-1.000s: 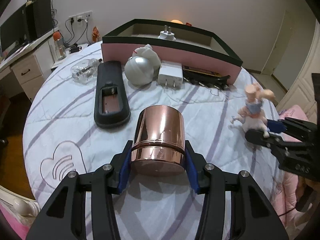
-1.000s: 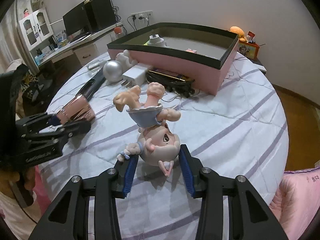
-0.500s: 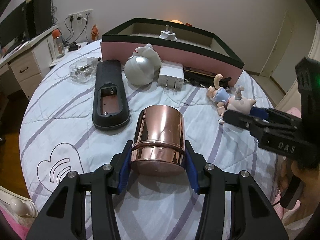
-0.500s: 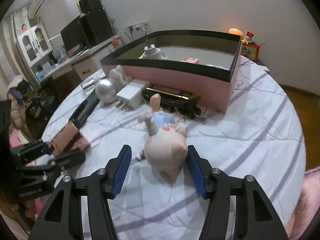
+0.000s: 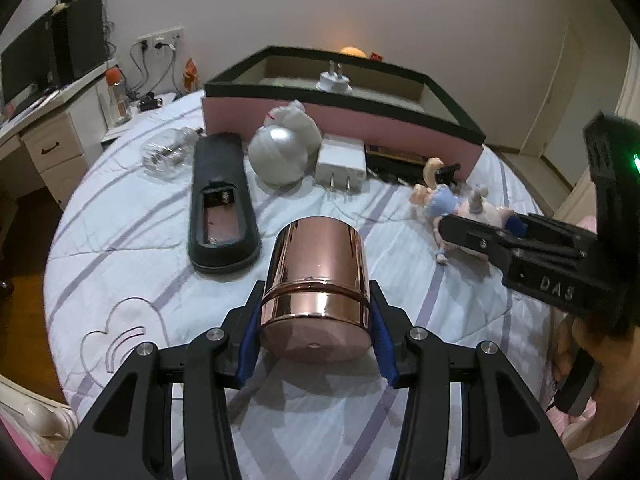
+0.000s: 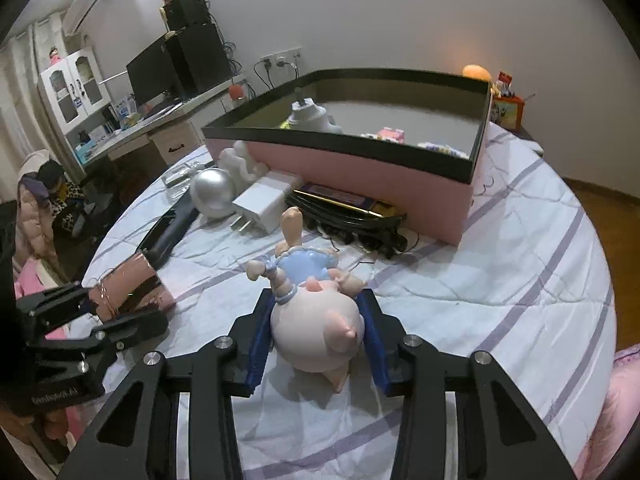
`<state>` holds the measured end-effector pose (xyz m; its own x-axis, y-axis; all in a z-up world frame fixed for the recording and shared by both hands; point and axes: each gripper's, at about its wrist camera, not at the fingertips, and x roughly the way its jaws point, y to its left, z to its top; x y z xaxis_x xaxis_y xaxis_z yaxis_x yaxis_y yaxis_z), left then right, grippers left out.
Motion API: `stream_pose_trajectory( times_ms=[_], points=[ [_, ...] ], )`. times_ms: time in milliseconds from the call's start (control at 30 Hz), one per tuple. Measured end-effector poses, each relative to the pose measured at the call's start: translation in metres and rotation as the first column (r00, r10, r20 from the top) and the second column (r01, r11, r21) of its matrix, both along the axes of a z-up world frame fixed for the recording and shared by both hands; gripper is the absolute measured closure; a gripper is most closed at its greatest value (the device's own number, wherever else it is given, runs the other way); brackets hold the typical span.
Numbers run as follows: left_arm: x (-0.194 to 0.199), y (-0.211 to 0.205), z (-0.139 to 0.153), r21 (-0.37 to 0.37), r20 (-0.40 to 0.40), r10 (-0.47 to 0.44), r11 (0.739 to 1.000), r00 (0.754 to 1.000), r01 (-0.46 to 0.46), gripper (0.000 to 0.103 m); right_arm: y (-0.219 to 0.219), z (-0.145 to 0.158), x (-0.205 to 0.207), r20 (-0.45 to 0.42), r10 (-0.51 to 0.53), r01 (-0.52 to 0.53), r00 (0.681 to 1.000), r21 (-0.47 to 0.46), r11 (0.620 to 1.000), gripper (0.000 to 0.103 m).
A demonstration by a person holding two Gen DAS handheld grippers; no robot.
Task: Organize rigid objects
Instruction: 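Grasp the copper cup with the left gripper while the right grasps the pig figurine, then lift the cup and pig figurine over the box and lower them inside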
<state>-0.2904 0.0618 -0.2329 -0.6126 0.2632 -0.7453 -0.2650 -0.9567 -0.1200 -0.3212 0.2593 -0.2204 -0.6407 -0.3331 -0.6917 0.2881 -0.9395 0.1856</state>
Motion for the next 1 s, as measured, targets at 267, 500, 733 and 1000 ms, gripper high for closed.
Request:
stream_pose_trajectory(
  times_ms=[267,500,733,1000],
  points=[
    [0.022,-0.01,0.041,0.006,-0.108,0.039,0.999,0.993,-0.038,0.055,-0.004,0.043,0.031,-0.147,-0.017,0.02,0.989,0.014,1.0,0.061],
    [0.055,-0.024,0.108,0.034,-0.29,0.093,0.996,0.952,-0.087,0.055,-0.017,0.106,0.075,-0.345,0.009,-0.002,0.939,0.02,1.0,0.061],
    [0.097,-0.038,0.17,0.053,-0.466,0.203,0.978,0.861,-0.202,0.055,-0.031,0.159,0.116,-0.501,-0.03,0.051,0.865,0.027,0.998,0.061],
    [0.142,-0.041,0.212,0.046,-0.573,0.21,0.973,0.792,-0.224,0.055,-0.046,0.201,0.158,-0.613,-0.038,0.064,0.789,0.021,0.998,0.061]
  ],
)
